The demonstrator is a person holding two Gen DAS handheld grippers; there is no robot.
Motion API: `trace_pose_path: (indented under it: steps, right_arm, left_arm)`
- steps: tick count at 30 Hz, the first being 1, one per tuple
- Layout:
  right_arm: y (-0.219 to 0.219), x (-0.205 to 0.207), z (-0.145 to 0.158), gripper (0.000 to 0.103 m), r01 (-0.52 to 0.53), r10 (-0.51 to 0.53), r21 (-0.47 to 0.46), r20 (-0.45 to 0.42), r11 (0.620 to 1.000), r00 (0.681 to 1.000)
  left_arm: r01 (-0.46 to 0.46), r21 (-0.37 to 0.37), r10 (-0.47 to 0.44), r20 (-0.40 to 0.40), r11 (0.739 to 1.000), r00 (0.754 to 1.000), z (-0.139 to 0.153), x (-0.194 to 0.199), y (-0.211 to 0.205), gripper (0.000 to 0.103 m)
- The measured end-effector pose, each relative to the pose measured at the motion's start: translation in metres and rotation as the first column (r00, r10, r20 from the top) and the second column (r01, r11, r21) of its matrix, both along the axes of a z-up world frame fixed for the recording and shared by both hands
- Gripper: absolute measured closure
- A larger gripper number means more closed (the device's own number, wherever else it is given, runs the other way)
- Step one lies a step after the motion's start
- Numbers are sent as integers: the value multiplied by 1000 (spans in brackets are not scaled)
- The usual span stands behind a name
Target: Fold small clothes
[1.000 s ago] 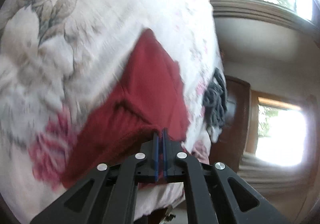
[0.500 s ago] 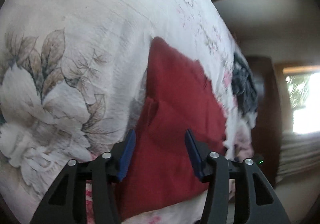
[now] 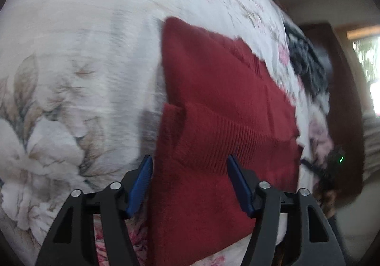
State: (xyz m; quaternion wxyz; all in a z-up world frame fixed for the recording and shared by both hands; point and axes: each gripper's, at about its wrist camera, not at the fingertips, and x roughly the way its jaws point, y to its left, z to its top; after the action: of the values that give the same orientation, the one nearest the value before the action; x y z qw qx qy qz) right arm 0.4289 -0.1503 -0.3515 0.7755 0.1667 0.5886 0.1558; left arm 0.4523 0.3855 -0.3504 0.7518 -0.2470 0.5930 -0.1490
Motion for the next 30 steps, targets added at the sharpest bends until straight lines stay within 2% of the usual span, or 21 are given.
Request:
trace_pose_path:
  steps: [2, 3, 4, 5, 7, 8, 12, 14, 16, 18, 23, 30]
  right_arm:
    - [2, 0, 1, 55, -16, 16, -17, 15, 1000, 1000]
    - [5, 0, 1, 55, -30, 31, -28, 22, 999, 999]
    - [8, 0, 2, 57, -44, 46, -48, 33, 998, 998]
    - [10, 0, 3, 58, -52, 54, -59, 39, 997, 998]
    - [15, -2, 4, 68, -74, 79, -89, 56, 993, 995]
    - [16, -2, 3, 69, -80, 85, -97, 56, 992, 995]
    - [14, -1, 0, 67, -59, 71, -160, 73, 985, 995]
    - [14, 2, -3, 67, -59, 68, -142, 64, 988, 996]
    - [17, 3, -4, 87, -76, 84, -137, 58, 988, 995]
    - [24, 0, 1, 96, -96, 112, -183, 81, 978, 990]
    - [27, -15, 26, 98, -80, 113, -206, 151, 975, 982]
    - [21, -30, 87, 98, -36, 98, -206, 299, 978, 949]
  left_arm:
    - [21, 42, -22, 20, 999, 1000, 3, -2, -5, 69]
    - [25, 54, -27, 30, 998, 999, 5, -4, -6, 75]
    - [33, 63, -36, 38, 997, 999, 6, -5, -8, 87]
    - [38, 76, -42, 50, 996, 998, 8, -7, -9, 89]
    - [39, 100, -47, 80, 994, 996, 13, -11, -13, 91]
    - [35, 100, -44, 91, 994, 995, 15, -13, -13, 91]
    - [24, 96, -35, 115, 995, 993, 18, -18, -13, 91]
    - [17, 97, -28, 112, 995, 993, 15, -18, -11, 92]
    - [6, 89, -16, 114, 996, 993, 15, -19, -8, 92]
    - [-4, 85, -8, 131, 996, 991, 19, -21, -6, 92]
    - [-28, 59, 15, 212, 998, 977, 48, -37, -8, 93]
    - [-24, 55, 2, 372, 998, 928, 115, -49, -4, 93]
